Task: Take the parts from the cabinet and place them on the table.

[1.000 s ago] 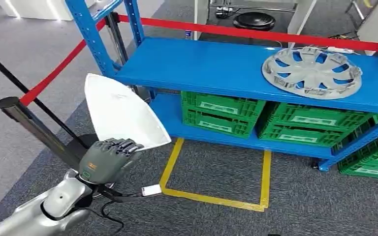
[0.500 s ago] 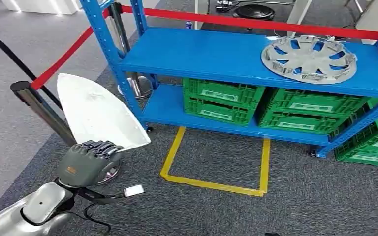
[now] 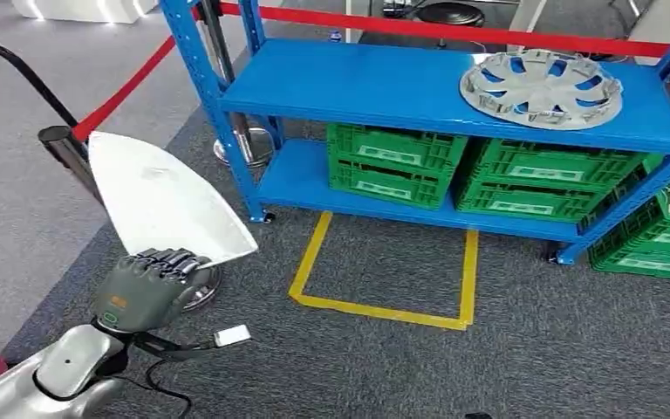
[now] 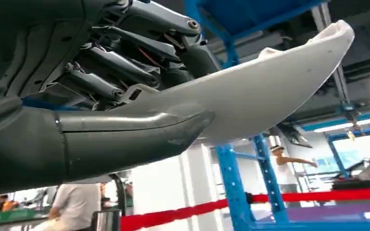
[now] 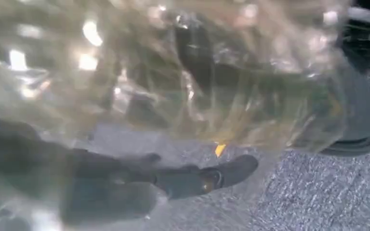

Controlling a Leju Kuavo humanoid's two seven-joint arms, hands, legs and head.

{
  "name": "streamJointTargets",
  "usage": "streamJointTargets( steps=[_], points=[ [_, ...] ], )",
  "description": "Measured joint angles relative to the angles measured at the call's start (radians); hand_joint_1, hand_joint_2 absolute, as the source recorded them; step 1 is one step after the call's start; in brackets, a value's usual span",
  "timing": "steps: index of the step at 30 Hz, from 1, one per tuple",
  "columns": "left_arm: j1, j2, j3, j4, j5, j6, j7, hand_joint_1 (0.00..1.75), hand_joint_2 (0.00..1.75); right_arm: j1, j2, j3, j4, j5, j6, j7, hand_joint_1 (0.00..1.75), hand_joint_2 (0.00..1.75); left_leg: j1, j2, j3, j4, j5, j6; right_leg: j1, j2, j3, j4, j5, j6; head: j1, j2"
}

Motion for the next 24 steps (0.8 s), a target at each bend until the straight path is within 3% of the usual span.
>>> streamJointTargets(
  steps=[1, 2, 4, 5, 6, 7, 8, 10, 11, 12, 13, 14, 16, 17, 19, 20, 21, 22, 23, 24],
  points=[
    [0.002, 0.0, 0.001, 0.0, 0.002, 0.0, -0.002, 1.75, 1.75, 0.002, 0.0, 0.001, 0.0, 0.0, 0.0, 0.002, 0.0, 0.0, -0.003, -0.003, -0.003, 0.0, 0.008, -0.006, -0.004, -0.002, -0.023, -0.003, 0.011, -0.011, 0.001, 0.0],
    [0.005, 0.001, 0.002, 0.0, 0.003, 0.001, -0.004, 1.75, 1.75, -0.001, 0.0, 0.004, -0.001, 0.0, 0.0, 0.009, 0.0, 0.0, 0.001, -0.006, -0.015, 0.011, -0.027, -0.011, -0.008, -0.008, -0.016, -0.003, 0.021, -0.024, 0.004, 0.0],
    [0.005, 0.002, 0.004, 0.0, 0.004, 0.003, -0.006, 1.75, 1.75, -0.003, 0.0, 0.004, -0.002, 0.001, 0.0, 0.015, 0.0, 0.0, 0.006, -0.006, -0.046, 0.122, -0.154, -0.023, -0.006, -0.008, -0.047, 0.002, 0.04, -0.046, -0.01, 0.0],
    [0.005, 0.0, 0.004, 0.0, 0.005, 0.003, -0.008, 1.75, 1.75, -0.003, 0.0, 0.005, -0.002, 0.002, 0.0, 0.017, 0.0, 0.0, 0.009, -0.006, -0.061, 0.201, -0.208, -0.027, -0.004, -0.01, -0.062, 0.006, 0.05, -0.048, -0.008, 0.0],
    [0.006, 0.0, 0.004, 0.001, 0.006, 0.003, -0.008, 1.75, 1.75, -0.003, 0.0, 0.005, -0.002, 0.003, 0.0, 0.017, 0.0, 0.0, 0.01, -0.006, -0.073, 0.275, -0.234, -0.029, -0.002, -0.011, -0.079, 0.012, 0.059, -0.049, -0.009, 0.0],
    [0.006, -0.001, 0.005, 0.002, 0.006, 0.004, -0.01, 1.75, 1.75, -0.003, 0.0, 0.005, -0.002, 0.003, -0.001, 0.017, 0.0, 0.0, 0.011, -0.006, -0.073, 0.317, -0.225, -0.03, 0.0, -0.011, -0.097, 0.019, 0.068, -0.05, -0.009, 0.0],
    [0.006, -0.001, 0.005, 0.002, 0.006, 0.004, -0.011, 1.75, 1.75, -0.003, 0.0, 0.005, -0.002, 0.003, -0.002, 0.017, 0.0, 0.0, 0.011, -0.006, -0.056, 0.317, -0.193, -0.028, 0.002, -0.011, -0.115, 0.027, 0.075, -0.049, -0.01, 0.0],
    [0.005, -0.003, 0.005, 0.002, 0.007, 0.004, -0.014, 1.75, 1.75, -0.004, 0.0, 0.005, -0.002, 0.003, -0.002, 0.017, 0.0, 0.0, 0.01, -0.007, 0.024, 0.225, -0.118, -0.018, 0.006, -0.01, -0.15, 0.042, 0.091, -0.048, -0.01, 0.0],
    [0.005, -0.003, 0.005, 0.002, 0.007, 0.004, -0.015, 1.75, 1.75, -0.004, 0.0, 0.005, -0.003, 0.003, -0.002, 0.017, 0.0, 0.0, 0.008, -0.008, 0.09, 0.136, -0.114, -0.008, 0.008, -0.008, -0.162, 0.046, 0.099, -0.045, -0.01, 0.0],
    [0.003, -0.003, 0.006, 0.002, 0.007, 0.004, -0.015, 1.75, 1.75, -0.004, 0.0, 0.005, -0.003, 0.003, -0.002, 0.017, 0.0, 0.0, 0.002, -0.009, 0.15, 0.051, -0.148, 0.0, 0.014, -0.006, -0.169, 0.05, 0.105, -0.04, -0.01, 0.0],
    [0.002, -0.003, 0.007, 0.002, 0.008, 0.006, -0.016, 1.75, 1.75, -0.004, 0.0, 0.005, -0.004, 0.004, -0.002, 0.018, 0.0, 0.0, 0.003, -0.009, 0.178, -0.008, -0.165, 0.005, 0.013, -0.007, -0.172, 0.051, 0.115, -0.035, -0.008, 0.0],
    [0.001, -0.005, 0.007, 0.002, 0.01, 0.007, -0.016, 1.75, 1.75, -0.006, 0.0, 0.005, -0.005, 0.004, -0.002, 0.018, 0.0, 0.0, -0.002, -0.009, 0.17, -0.009, -0.161, 0.006, 0.01, -0.006, -0.179, 0.047, 0.13, -0.028, -0.009, 0.0],
    [0.001, -0.006, 0.006, 0.002, 0.011, 0.01, -0.018, 1.75, 1.75, -0.003, -0.001, 0.005, -0.005, 0.004, -0.003, 0.018, 0.0, 0.0, -0.006, -0.008, 0.153, -0.015, -0.136, 0.017, 0.007, -0.006, -0.185, 0.035, 0.157, -0.016, -0.01, 0.0],
    [-0.001, -0.007, 0.005, 0.002, 0.011, 0.011, -0.018, 1.75, 1.75, -0.002, -0.005, 0.005, -0.005, 0.004, -0.005, 0.018, 0.0, 0.0, 0.002, 0.0, 0.14, -0.026, -0.116, 0.023, 0.004, 0.0, -0.196, 0.042, 0.138, -0.012, -0.011, 0.0],
    [0.0, -0.008, 0.005, 0.003, 0.013, 0.013, -0.019, 1.75, 1.75, 0.0, -0.004, 0.008, -0.005, 0.005, -0.004, 0.018, 0.0, 0.0, 0.002, 0.0, 0.106, -0.026, -0.091, 0.037, 0.002, -0.001, -0.228, 0.12, 0.012, -0.004, -0.003, 0.0],
    [0.001, -0.01, 0.005, 0.003, 0.013, 0.013, -0.02, 1.75, 1.75, 0.0, -0.005, 0.01, -0.005, 0.005, -0.005, 0.031, 0.0, 0.0, 0.001, 0.0, 0.089, -0.025, -0.076, 0.037, 0.0, -0.002, -0.239, 0.195, -0.05, -0.001, -0.001, 0.0],
    [0.002, -0.01, 0.005, 0.003, 0.013, 0.013, -0.021, 1.75, 1.75, -0.001, -0.005, 0.01, -0.005, 0.005, -0.005, 0.036, 0.0, 0.0, 0.0, 0.001, 0.07, -0.025, -0.061, 0.037, 0.0, -0.001, -0.248, 0.273, -0.087, 0.002, 0.0, 0.0],
    [0.002, -0.011, 0.005, 0.004, 0.013, 0.013, -0.021, 1.75, 1.75, -0.001, -0.005, 0.011, -0.005, 0.006, -0.005, 0.036, 0.0, 0.0, 0.0, 0.001, 0.05, -0.024, -0.045, 0.035, 0.0, -0.001, -0.249, 0.329, -0.084, 0.004, 0.0, 0.0],
    [0.003, -0.011, 0.004, 0.004, 0.013, 0.013, -0.021, 1.75, 1.75, -0.001, -0.005, 0.011, -0.005, 0.006, -0.005, 0.036, 0.0, 0.0, 0.0, 0.001, 0.031, -0.023, -0.03, 0.033, 0.0, -0.001, -0.234, 0.35, -0.044, 0.006, 0.0, 0.0],
    [0.004, -0.012, 0.004, 0.005, 0.013, 0.013, -0.021, 1.75, 1.75, -0.001, -0.006, 0.011, -0.005, 0.006, -0.005, 0.036, 0.0, 0.0, 0.0, 0.001, 0.012, -0.022, -0.016, 0.031, 0.0, -0.001, -0.205, 0.335, 0.007, 0.006, 0.0, 0.0]
  ],
)
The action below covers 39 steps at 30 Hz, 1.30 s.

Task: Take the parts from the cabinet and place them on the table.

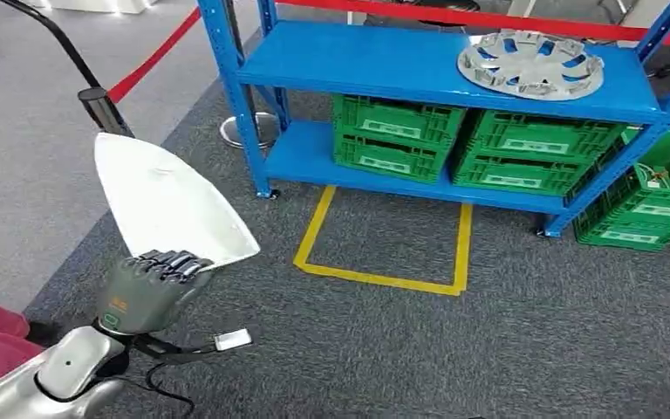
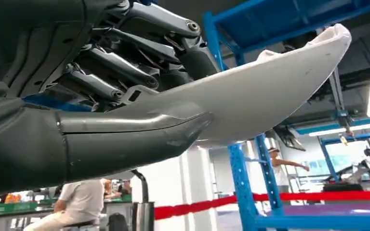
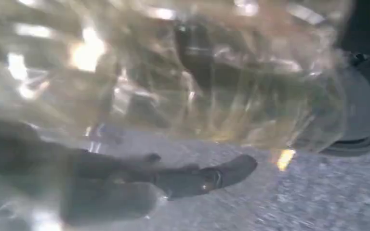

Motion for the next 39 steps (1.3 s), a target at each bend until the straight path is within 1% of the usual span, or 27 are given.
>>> streamJointTargets(
  steps=[1, 2, 4, 5, 6, 8, 10, 12, 13, 14, 16, 17, 19, 20, 23, 24, 25, 27, 28, 29, 30, 32, 33, 34, 35, 38, 39],
  points=[
    [0.0, 0.0, 0.0, 0.0, 0.0, 0.0, 0.0, 1.75, 1.75, -0.001, 0.0, 0.0, 0.0, 0.0, 0.0, 0.0, 0.0, 0.0, 0.001, 0.0, -0.02, 0.003, 0.014, -0.003, 0.0, 0.0, 0.049, -0.049, 0.045, -0.001, -0.001, 0.0],
    [0.0, 0.0, 0.0, 0.001, 0.0, 0.0, 0.0, 1.75, 1.75, -0.002, 0.0, 0.001, 0.0, 0.0, 0.0, 0.0, 0.0, 0.0, 0.001, 0.0, -0.036, 0.006, 0.027, -0.007, -0.001, 0.0, 0.114, -0.129, 0.053, -0.001, 0.0, 0.0],
    [0.0, 0.0, 0.002, 0.0, 0.0, 0.001, 0.0, 1.75, 1.75, -0.007, -0.003, 0.002, -0.001, 0.002, -0.001, 0.016, 0.0, 0.0, -0.004, -0.002, -0.048, 0.021, 0.045, -0.017, 0.001, 0.002, 0.28, -0.371, -0.039, -0.008, -0.002, 0.0],
    [0.001, 0.0, 0.002, 0.001, 0.0, 0.002, 0.0, 1.75, 1.75, -0.009, -0.003, 0.003, -0.002, 0.002, -0.001, 0.018, 0.0, 0.0, -0.004, -0.001, -0.046, 0.016, 0.06, -0.02, 0.003, 0.003, 0.269, -0.365, -0.042, -0.021, -0.006, 0.0],
    [-0.002, 0.0, 0.002, 0.001, 0.0, 0.003, 0.0, 1.75, 1.75, -0.009, -0.003, 0.003, -0.003, 0.003, -0.001, 0.018, 0.0, 0.0, -0.001, -0.001, -0.048, 0.013, 0.071, -0.024, 0.005, 0.003, 0.264, -0.364, -0.037, -0.022, -0.005, 0.0],
    [0.002, 0.0, 0.001, 0.001, 0.0, 0.003, 0.0, 1.75, 1.75, -0.006, -0.003, 0.004, -0.003, 0.002, -0.001, 0.017, 0.0, 0.0, 0.001, -0.006, -0.058, 0.017, 0.077, -0.036, -0.001, -0.002, 0.243, -0.358, -0.017, -0.04, -0.006, 0.0],
    [0.005, 0.0, 0.002, 0.001, 0.0, 0.002, 0.0, 1.75, 1.75, -0.006, -0.003, 0.004, -0.003, 0.003, -0.002, 0.018, 0.0, 0.0, 0.005, -0.008, -0.079, 0.096, -0.061, -0.05, 0.001, -0.008, 0.212, -0.355, 0.009, -0.056, -0.013, 0.0],
    [0.005, 0.0, 0.001, 0.001, 0.0, 0.002, 0.0, 1.75, 1.75, -0.005, -0.003, 0.004, -0.003, 0.003, -0.002, 0.018, 0.0, 0.0, 0.008, -0.008, -0.107, 0.262, -0.177, -0.057, 0.003, -0.01, 0.184, -0.349, 0.039, -0.057, -0.013, 0.0],
    [0.005, 0.0, 0.001, 0.002, 0.0, 0.002, 0.0, 1.75, 1.75, -0.005, -0.003, 0.004, -0.003, 0.003, -0.002, 0.018, 0.0, 0.0, 0.01, -0.008, -0.111, 0.326, -0.187, -0.058, 0.004, -0.01, 0.16, -0.343, 0.052, -0.057, -0.013, 0.0],
    [0.005, 0.0, 0.001, 0.002, 0.0, 0.002, 0.0, 1.75, 1.75, -0.005, -0.003, 0.004, -0.003, 0.003, -0.003, 0.018, 0.0, 0.0, 0.01, -0.008, -0.105, 0.357, -0.163, -0.058, 0.004, -0.011, 0.137, -0.334, 0.063, -0.056, -0.013, 0.0],
    [0.005, 0.0, 0.001, 0.002, 0.0, 0.002, 0.0, 1.75, 1.75, -0.005, -0.003, 0.004, -0.003, 0.003, -0.003, 0.018, 0.0, 0.0, 0.011, -0.008, -0.039, 0.309, -0.087, -0.055, 0.004, -0.011, 0.091, -0.314, 0.081, -0.052, -0.014, 0.0],
    [0.005, 0.0, 0.002, 0.002, 0.0, 0.002, 0.0, 1.75, 1.75, -0.005, -0.003, 0.004, -0.003, 0.003, -0.003, 0.018, 0.0, 0.0, 0.011, -0.008, 0.024, 0.229, -0.07, -0.051, 0.004, -0.009, 0.071, -0.304, 0.089, -0.048, -0.014, 0.0],
    [0.002, 0.0, 0.002, 0.002, 0.001, 0.003, 0.0, 1.75, 1.75, -0.006, -0.003, 0.004, -0.003, 0.004, -0.003, 0.019, 0.0, 0.0, 0.007, -0.012, 0.152, 0.048, -0.127, -0.041, 0.01, -0.005, 0.052, -0.287, 0.101, -0.038, -0.014, 0.0],
    [0.001, 0.0, 0.003, 0.002, 0.002, 0.003, 0.0, 1.75, 1.75, -0.005, -0.003, 0.004, -0.004, 0.006, -0.005, 0.019, 0.0, 0.0, 0.007, -0.012, 0.163, 0.022, -0.143, -0.035, 0.009, -0.006, 0.046, -0.287, 0.112, -0.031, -0.011, 0.0],
    [0.005, -0.002, 0.003, 0.003, 0.01, 0.003, 0.0, 1.75, 1.75, -0.001, -0.003, 0.004, -0.005, 0.009, -0.008, 0.019, 0.0, 0.0, 0.004, -0.009, 0.125, 0.015, -0.114, -0.018, 0.007, -0.002, 0.029, -0.291, 0.147, -0.014, -0.013, 0.0],
    [0.004, -0.003, 0.002, 0.003, 0.01, 0.003, 0.0, 1.75, 1.75, 0.001, -0.005, 0.005, -0.005, 0.011, -0.008, 0.019, 0.0, 0.0, 0.006, -0.004, 0.114, 0.015, -0.098, -0.009, 0.002, -0.001, 0.012, -0.279, 0.108, -0.01, -0.013, 0.0],
    [0.005, -0.003, 0.003, 0.003, 0.01, 0.003, 0.0, 1.75, 1.75, 0.003, -0.005, 0.006, -0.006, 0.012, -0.008, 0.019, 0.0, 0.0, 0.006, -0.005, 0.095, 0.015, -0.084, -0.001, 0.002, -0.001, -0.002, -0.238, 0.038, -0.006, -0.007, 0.0],
    [0.008, -0.005, 0.002, 0.003, 0.011, 0.003, 0.0, 1.75, 1.75, 0.002, -0.006, 0.006, -0.006, 0.013, -0.009, 0.037, 0.0, 0.0, 0.002, -0.003, 0.057, 0.016, -0.053, 0.004, 0.002, -0.001, -0.036, -0.09, -0.083, 0.0, -0.002, 0.0],
    [0.008, -0.005, 0.002, 0.004, 0.012, 0.003, 0.0, 1.75, 1.75, 0.001, -0.006, 0.006, -0.006, 0.014, -0.01, 0.037, 0.0, 0.0, 0.0, -0.003, 0.038, 0.017, -0.039, 0.004, 0.002, -0.001, -0.044, -0.023, -0.103, 0.001, 0.0, 0.0],
    [0.008, -0.006, 0.002, 0.005, 0.014, 0.003, -0.002, 1.75, 1.75, 0.001, -0.006, 0.006, -0.006, 0.016, -0.011, 0.037, 0.0, 0.0, -0.002, -0.003, 0.018, 0.018, -0.024, 0.003, 0.002, -0.001, -0.038, 0.016, -0.086, 0.0, 0.0, 0.0],
    [0.008, -0.006, 0.001, 0.006, 0.022, 0.003, -0.005, 1.75, 1.75, 0.002, -0.006, 0.007, -0.007, 0.016, -0.011, 0.037, 0.0, 0.0, -0.004, -0.003, -0.002, 0.018, -0.013, 0.002, 0.002, -0.001, -0.016, 0.014, -0.041, -0.002, -0.001, 0.0],
    [0.01, -0.009, 0.0, 0.006, 0.076, 0.003, -0.035, 1.75, 1.75, 0.001, -0.006, 0.008, -0.009, 0.019, -0.012, 0.037, 0.0, 0.0, -0.007, -0.003, -0.037, 0.02, 0.013, -0.001, 0.004, -0.001, 0.065, -0.065, 0.055, -0.011, -0.001, 0.0],
    [0.011, -0.01, -0.001, 0.006, 0.1, 0.003, -0.046, 1.75, 1.75, -0.001, -0.007, 0.008, -0.009, 0.024, -0.012, 0.037, 0.0, 0.0, -0.008, -0.003, -0.042, 0.021, 0.025, -0.004, 0.007, -0.001, 0.13, -0.144, 0.044, -0.019, -0.001, 0.0],
    [0.013, -0.013, -0.002, 0.006, 0.11, 0.003, -0.054, 1.75, 1.75, -0.002, -0.01, 0.008, -0.012, 0.028, -0.012, 0.039, 0.0, 0.0, -0.012, -0.004, -0.049, 0.025, 0.033, -0.008, 0.013, -0.002, 0.233, -0.265, -0.012, -0.027, -0.001, 0.0],
    [0.013, -0.014, -0.002, 0.006, 0.117, 0.004, -0.059, 1.75, 1.75, -0.004, -0.011, 0.008, -0.017, 0.03, -0.012, 0.044, 0.0, 0.0, -0.014, -0.003, -0.051, 0.029, 0.041, -0.012, 0.012, -0.003, 0.274, -0.363, -0.05, -0.03, -0.002, 0.0],
    [0.014, -0.015, -0.004, 0.006, 0.126, 0.005, -0.072, 1.75, 1.75, -0.002, -0.013, 0.009, -0.019, 0.034, -0.011, 0.043, 0.0, 0.0, -0.01, -0.001, -0.055, 0.016, 0.08, -0.031, 0.013, -0.003, 0.257, -0.365, -0.031, -0.048, -0.003, 0.0],
    [0.015, -0.016, -0.005, 0.006, 0.127, 0.005, -0.074, 1.75, 1.75, -0.002, -0.013, 0.01, -0.019, 0.035, -0.011, 0.043, 0.0, 0.0, -0.006, -0.006, -0.061, 0.022, 0.059, -0.038, 0.008, -0.008, 0.248, -0.365, -0.021, -0.052, -0.001, 0.0]
  ],
)
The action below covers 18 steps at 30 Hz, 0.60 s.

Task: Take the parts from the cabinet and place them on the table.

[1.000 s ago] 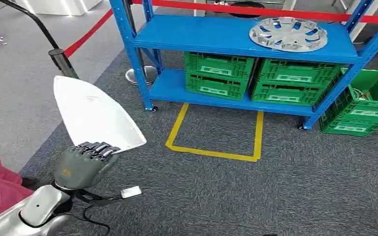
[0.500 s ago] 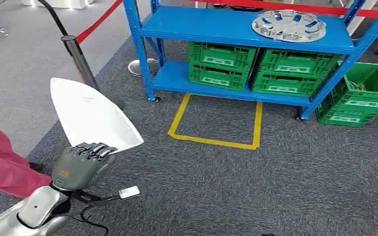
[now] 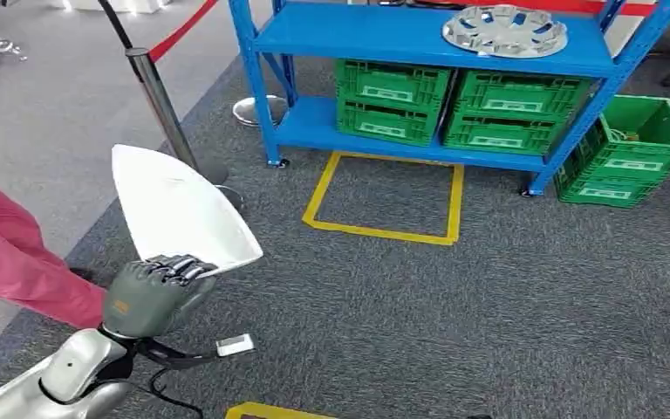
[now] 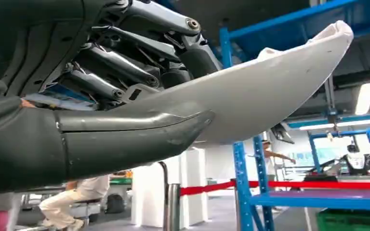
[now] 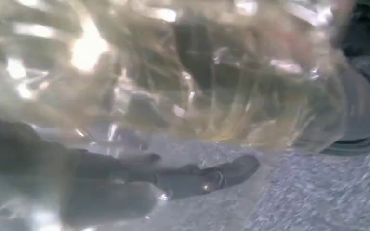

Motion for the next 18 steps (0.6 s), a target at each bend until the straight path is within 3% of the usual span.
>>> streamJointTargets(
  steps=[1, 2, 3, 4, 5, 6, 7, 9, 10, 11, 13, 14, 15, 18],
  points=[
    [-0.001, 0.0, 0.0, 0.0, 0.002, 0.0, -0.002, 1.75, 1.75, 0.001, 0.0, 0.0, 0.0, 0.001, 0.0, 0.002, 0.0, 0.0, 0.001, -0.001, -0.006, 0.025, -0.046, -0.01, -0.001, 0.001, -0.009, 0.0, 0.01, -0.006, -0.002, 0.0],
    [0.0, 0.0, 0.0, 0.0, 0.002, 0.0, -0.003, 1.75, 1.75, 0.001, 0.0, 0.001, 0.0, 0.002, 0.001, 0.007, 0.0, 0.0, 0.003, -0.001, -0.011, 0.048, -0.074, -0.013, -0.001, -0.001, -0.013, 0.0, 0.015, -0.01, -0.007, 0.0],
    [-0.001, 0.0, -0.001, 0.0, 0.003, 0.0, -0.009, 1.75, 1.75, 0.0, 0.0, 0.001, 0.0, 0.006, 0.001, 0.02, 0.0, 0.0, 0.008, -0.001, -0.031, 0.135, -0.147, -0.022, -0.001, -0.003, -0.028, 0.002, 0.027, -0.013, -0.009, 0.0],
    [-0.001, -0.001, -0.002, 0.0, 0.005, 0.0, -0.012, 1.75, 1.75, -0.001, 0.0, 0.002, 0.0, 0.01, 0.002, 0.026, 0.0, 0.0, 0.013, -0.001, -0.048, 0.22, -0.199, -0.028, -0.001, -0.004, -0.04, 0.004, 0.037, -0.012, -0.01, 0.0],
    [-0.001, -0.002, -0.004, 0.0, 0.005, 0.0, -0.016, 1.75, 1.75, -0.001, 0.0, 0.002, 0.0, 0.012, 0.003, 0.026, 0.0, 0.0, 0.016, 0.0, -0.058, 0.283, -0.218, -0.032, -0.001, -0.004, -0.045, 0.008, 0.045, -0.011, -0.009, 0.0],
    [-0.002, -0.003, -0.006, 0.0, 0.005, 0.0, -0.017, 1.75, 1.75, -0.001, 0.0, 0.002, 0.0, 0.013, 0.005, 0.026, 0.0, 0.0, 0.018, 0.0, -0.055, 0.306, -0.208, -0.034, -0.001, -0.004, -0.056, 0.014, 0.049, -0.009, -0.01, 0.0],
    [-0.003, -0.004, -0.007, 0.0, 0.006, 0.0, -0.02, 1.75, 1.75, -0.001, 0.0, 0.003, 0.0, 0.015, 0.006, 0.026, 0.0, 0.0, 0.021, 0.0, -0.034, 0.293, -0.179, -0.035, -0.003, -0.003, -0.069, 0.022, 0.052, -0.005, -0.01, 0.0],
    [-0.003, -0.006, -0.008, 0.0, 0.01, 0.0, -0.024, 1.75, 1.75, -0.002, 0.0, 0.004, 0.0, 0.019, 0.011, 0.026, 0.0, 0.0, 0.024, 0.0, 0.068, 0.144, -0.117, -0.034, -0.006, -0.003, -0.084, 0.038, 0.053, -0.003, -0.01, 0.0],
    [-0.005, -0.006, -0.008, 0.0, 0.011, 0.0, -0.026, 1.75, 1.75, -0.004, 0.0, 0.004, 0.0, 0.02, 0.013, 0.027, 0.0, 0.0, 0.025, -0.001, 0.118, 0.059, -0.109, -0.031, -0.007, -0.003, -0.088, 0.046, 0.051, 0.001, -0.01, 0.0],
    [-0.007, -0.006, -0.009, 0.0, 0.011, 0.0, -0.026, 1.75, 1.75, -0.005, 0.0, 0.004, 0.0, 0.022, 0.015, 0.027, 0.0, 0.0, 0.021, -0.003, 0.138, 0.039, -0.131, -0.024, -0.004, -0.002, -0.103, 0.049, 0.053, 0.008, -0.011, 0.0],
    [-0.007, -0.006, -0.009, 0.0, 0.016, 0.0, -0.026, 1.75, 1.75, -0.009, 0.0, 0.004, 0.0, 0.026, 0.018, 0.027, 0.0, 0.0, 0.019, -0.003, 0.132, 0.02, -0.131, -0.009, -0.002, -0.001, -0.106, 0.056, 0.057, 0.019, -0.01, 0.0],
    [-0.007, -0.008, -0.009, 0.0, 0.022, -0.002, -0.026, 1.75, 1.75, -0.011, 0.0, 0.005, 0.0, 0.027, 0.018, 0.027, 0.0, 0.0, 0.021, -0.003, 0.13, 0.01, -0.133, -0.008, 0.002, -0.001, -0.114, 0.063, 0.052, 0.013, -0.009, 0.0],
    [-0.007, -0.01, -0.009, 0.0, 0.032, -0.003, -0.026, 1.75, 1.75, -0.011, 0.0, 0.005, 0.0, 0.027, 0.018, 0.027, 0.0, 0.0, 0.02, -0.003, 0.127, 0.011, -0.131, -0.008, 0.001, -0.001, -0.119, 0.061, 0.059, -0.007, -0.008, 0.0],
    [-0.006, -0.013, -0.009, 0.0, 0.073, -0.014, -0.027, 1.75, 1.75, -0.01, 0.0, 0.006, 0.0, 0.029, 0.019, 0.027, 0.0, 0.0, 0.016, -0.003, 0.126, 0.011, -0.128, -0.001, -0.001, -0.001, -0.127, 0.055, 0.064, -0.005, -0.007, 0.0]
  ],
)
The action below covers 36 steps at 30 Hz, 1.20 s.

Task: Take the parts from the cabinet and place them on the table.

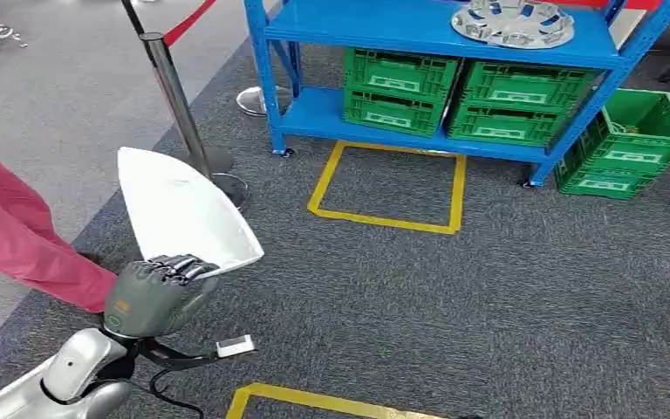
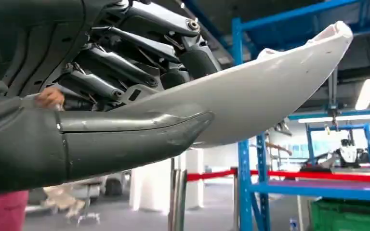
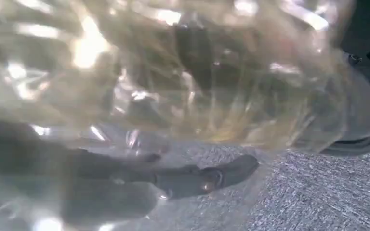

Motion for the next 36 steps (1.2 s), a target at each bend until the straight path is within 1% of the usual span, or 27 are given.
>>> streamJointTargets(
  steps=[1, 2, 3, 4, 6, 8, 13, 15, 20, 28, 36],
  points=[
    [0.0, -0.002, 0.0, -0.001, 0.019, -0.008, -0.003, 1.75, 1.75, 0.0, 0.0, 0.0, 0.0, 0.002, 0.0, 0.0, 0.0, 0.0, -0.001, 0.0, -0.001, 0.0, 0.002, 0.003, -0.002, 0.0, 0.0, -0.002, 0.005, 0.006, 0.001, 0.0],
    [0.001, -0.004, 0.0, -0.001, 0.034, -0.011, -0.005, 1.75, 1.75, -0.001, 0.0, 0.0, 0.0, 0.002, 0.0, 0.0, 0.0, 0.0, -0.002, 0.0, -0.002, 0.0, 0.002, 0.005, -0.003, 0.001, -0.001, -0.004, 0.007, 0.01, 0.0, 0.0],
    [0.001, -0.006, 0.0, -0.001, 0.042, -0.012, -0.007, 1.75, 1.75, 0.0, 0.0, 0.0, 0.0, 0.002, 0.0, 0.0, 0.0, 0.0, -0.004, 0.0, -0.005, 0.0, 0.005, 0.009, -0.004, 0.001, -0.001, -0.006, 0.011, 0.016, 0.0, 0.0],
    [0.002, -0.006, 0.001, -0.001, 0.044, -0.012, -0.007, 1.75, 1.75, 0.0, 0.0, 0.0, 0.0, 0.002, 0.0, 0.0, 0.0, 0.0, -0.005, 0.0, -0.008, 0.001, 0.007, 0.011, -0.005, 0.001, 0.0, -0.007, 0.014, 0.022, 0.0, 0.0],
    [0.004, -0.007, 0.002, -0.002, 0.047, -0.011, -0.008, 1.75, 1.75, 0.0, 0.0, 0.001, 0.0, 0.002, 0.0, 0.0, 0.0, 0.0, -0.006, 0.001, -0.015, 0.001, 0.012, 0.016, -0.007, 0.001, -0.001, -0.007, 0.019, 0.03, 0.0, 0.0],
    [0.008, -0.008, 0.003, -0.002, 0.047, -0.011, -0.01, 1.75, 1.75, 0.002, 0.0, 0.001, 0.0, 0.0, 0.0, 0.0, 0.0, 0.0, -0.007, 0.001, -0.017, 0.002, 0.014, 0.017, -0.007, 0.001, -0.004, -0.007, 0.022, 0.034, 0.0, 0.0],
    [0.012, -0.01, 0.005, -0.007, 0.047, -0.011, -0.01, 1.75, 1.75, 0.002, 0.0, 0.001, 0.0, -0.002, 0.001, 0.0, 0.0, 0.0, -0.007, 0.001, -0.019, 0.002, 0.017, 0.016, -0.007, 0.001, -0.006, -0.007, 0.023, 0.036, 0.0, 0.0],
    [0.014, -0.011, 0.006, -0.008, 0.049, -0.012, -0.01, 1.75, 1.75, 0.003, 0.0, 0.001, 0.0, -0.005, 0.001, 0.0, 0.0, 0.0, -0.006, 0.001, -0.019, 0.002, 0.018, 0.014, -0.007, 0.001, -0.008, -0.006, 0.024, 0.037, 0.0, 0.0],
    [0.03, -0.011, 0.013, -0.018, 0.045, -0.02, -0.009, 1.75, 1.75, 0.01, 0.0, -0.005, 0.0, -0.02, 0.001, 0.0, 0.0, 0.0, -0.006, 0.001, -0.021, 0.002, 0.021, 0.012, -0.007, 0.001, -0.011, -0.002, 0.024, 0.037, 0.0, 0.0],
    [0.04, -0.011, 0.038, -0.035, 0.029, -0.044, -0.003, 1.75, 1.75, 0.012, 0.0, -0.009, -0.008, -0.017, 0.0, 0.0, 0.0, 0.0, -0.006, 0.001, -0.022, 0.002, 0.022, 0.01, -0.007, 0.001, -0.013, 0.0, 0.024, 0.037, 0.0, 0.0],
    [0.037, -0.015, 0.055, -0.047, 0.034, -0.036, -0.003, 1.75, 1.75, 0.014, 0.0, -0.009, -0.014, -0.011, 0.003, 0.0, 0.0, 0.0, -0.005, 0.001, -0.023, 0.002, 0.023, 0.008, -0.007, 0.001, -0.015, 0.001, 0.025, 0.037, 0.0, 0.0]
  ],
)
